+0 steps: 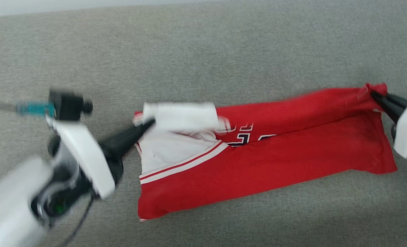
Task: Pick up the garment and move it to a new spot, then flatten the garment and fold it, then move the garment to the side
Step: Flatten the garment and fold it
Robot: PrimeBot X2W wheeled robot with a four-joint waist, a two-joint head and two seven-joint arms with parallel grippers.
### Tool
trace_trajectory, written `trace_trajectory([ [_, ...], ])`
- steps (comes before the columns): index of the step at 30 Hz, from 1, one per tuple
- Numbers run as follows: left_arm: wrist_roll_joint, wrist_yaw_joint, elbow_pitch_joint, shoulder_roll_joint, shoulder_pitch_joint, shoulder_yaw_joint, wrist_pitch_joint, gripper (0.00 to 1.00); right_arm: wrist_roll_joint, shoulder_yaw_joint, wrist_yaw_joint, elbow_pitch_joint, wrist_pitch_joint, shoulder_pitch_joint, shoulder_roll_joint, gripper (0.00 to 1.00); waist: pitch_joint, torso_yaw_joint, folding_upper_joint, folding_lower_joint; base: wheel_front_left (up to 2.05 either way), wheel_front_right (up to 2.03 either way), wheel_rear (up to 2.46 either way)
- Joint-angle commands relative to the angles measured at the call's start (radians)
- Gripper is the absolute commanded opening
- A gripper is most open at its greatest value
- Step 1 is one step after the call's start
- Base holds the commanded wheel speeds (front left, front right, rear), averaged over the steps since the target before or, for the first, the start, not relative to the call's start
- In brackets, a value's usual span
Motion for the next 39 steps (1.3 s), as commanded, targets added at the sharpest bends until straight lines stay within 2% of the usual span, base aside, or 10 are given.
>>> trace_trajectory([
  [1, -0.014, 0.007, -0.062, 0.026, 0.082, -0.004, -0.045, 0.00, 0.013, -0.026, 0.000, -0.027, -0.015, 0.064, -0.024, 0.00, -0.017, 0.019, 0.0000, 0.0000, 0.00, 0.00, 0.00],
  [8, -0.018, 0.046, -0.149, 0.050, 0.246, -0.033, -0.143, 0.00, 0.026, -0.101, 0.000, -0.065, -0.023, 0.205, -0.047, 0.00, -0.011, 0.034, 0.0000, 0.0000, 0.00, 0.00, 0.00],
  [18, 0.027, 0.033, 0.058, -0.070, 0.255, -0.088, -0.172, 0.00, -0.047, -0.175, 0.000, -0.002, -0.029, 0.274, 0.045, 0.02, 0.013, 0.041, 0.0000, 0.0000, 0.00, 0.00, 0.00],
  [21, 0.038, 0.024, 0.118, -0.105, 0.247, -0.095, -0.189, 0.00, -0.060, -0.185, 0.000, 0.012, -0.029, 0.279, 0.063, 0.42, 0.012, 0.039, 0.0000, 0.0000, 0.00, 0.00, 0.00],
  [22, 0.046, 0.022, 0.133, -0.113, 0.244, -0.096, -0.198, 0.00, -0.058, -0.190, 0.000, 0.012, -0.030, 0.282, 0.066, 0.67, 0.010, 0.039, 0.0000, 0.0000, 0.00, 0.00, 0.00],
  [23, 0.053, 0.019, 0.144, -0.122, 0.242, -0.096, -0.211, 0.00, -0.052, -0.200, 0.000, 0.010, -0.032, 0.287, 0.065, 1.00, 0.007, 0.041, 0.0000, 0.0000, 0.00, 0.00, 0.00],
  [26, 0.078, 0.014, 0.164, -0.144, 0.241, -0.091, -0.256, 0.64, -0.036, -0.232, 0.000, -0.002, -0.035, 0.310, 0.043, 1.00, -0.003, 0.053, 0.0000, 0.0000, 0.00, 0.00, 0.00],
  [27, 0.087, 0.014, 0.167, -0.149, 0.244, -0.089, -0.276, 1.00, -0.030, -0.245, 0.000, -0.008, -0.032, 0.321, 0.038, 1.00, -0.007, 0.059, 0.0000, 0.0000, 0.00, 0.00, 0.00],
  [33, 0.155, 0.053, 0.163, -0.196, 0.300, -0.032, -0.370, 1.00, 0.034, -0.306, 0.000, -0.013, 0.028, 0.389, 0.020, 1.00, -0.027, 0.102, 0.0000, 0.0000, 0.00, 0.00, 0.00],
  [39, 0.308, 0.095, 0.198, -0.300, 0.417, 0.169, -0.378, 1.00, 0.106, -0.347, 0.000, 0.051, 0.088, 0.432, 0.057, 1.00, -0.049, 0.167, 0.0000, 0.0000, 0.00, 0.00, 0.00],
])
